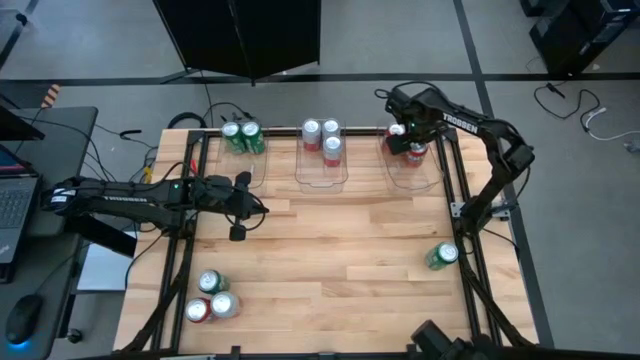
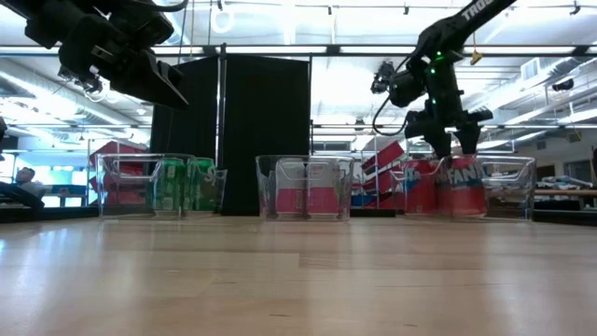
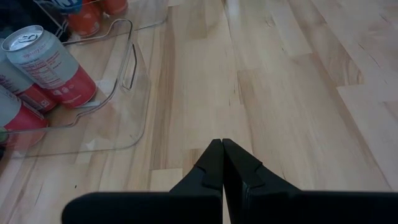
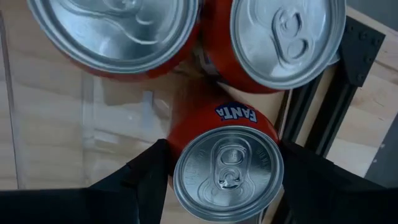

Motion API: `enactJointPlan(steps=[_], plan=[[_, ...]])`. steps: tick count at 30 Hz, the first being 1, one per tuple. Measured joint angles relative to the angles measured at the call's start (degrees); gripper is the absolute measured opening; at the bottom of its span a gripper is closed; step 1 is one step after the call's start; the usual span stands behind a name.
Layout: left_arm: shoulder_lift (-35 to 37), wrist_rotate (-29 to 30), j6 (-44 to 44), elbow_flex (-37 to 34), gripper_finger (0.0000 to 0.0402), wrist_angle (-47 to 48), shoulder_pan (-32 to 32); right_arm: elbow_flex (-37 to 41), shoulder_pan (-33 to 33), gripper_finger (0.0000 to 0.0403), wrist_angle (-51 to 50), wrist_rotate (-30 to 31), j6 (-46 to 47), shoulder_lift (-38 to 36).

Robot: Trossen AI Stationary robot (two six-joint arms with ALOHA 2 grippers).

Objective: Sort soda cans
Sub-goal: Put the red soda can into the right transparent bin

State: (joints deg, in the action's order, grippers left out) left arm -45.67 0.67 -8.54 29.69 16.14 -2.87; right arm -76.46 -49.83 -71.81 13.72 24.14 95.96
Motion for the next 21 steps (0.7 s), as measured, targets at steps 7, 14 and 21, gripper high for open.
enactJointPlan(steps=[7,14,21], plan=[[0.0,0.0,0.2,0.0,0.0001,0.0,0.0,0.6,-0.5,0.0270,1.5,1.0,-0.4,0.0],[0.0,0.0,0.3,0.0,0.0001,0.0,0.0,0.6,-0.6,0.0333,0.6,6.4,-0.3,0.4],[0.0,0.0,1.1,0.0,0.0001,0.0,0.0,0.5,-0.1,0.0330,-1.4,7.8,-0.3,0.4]])
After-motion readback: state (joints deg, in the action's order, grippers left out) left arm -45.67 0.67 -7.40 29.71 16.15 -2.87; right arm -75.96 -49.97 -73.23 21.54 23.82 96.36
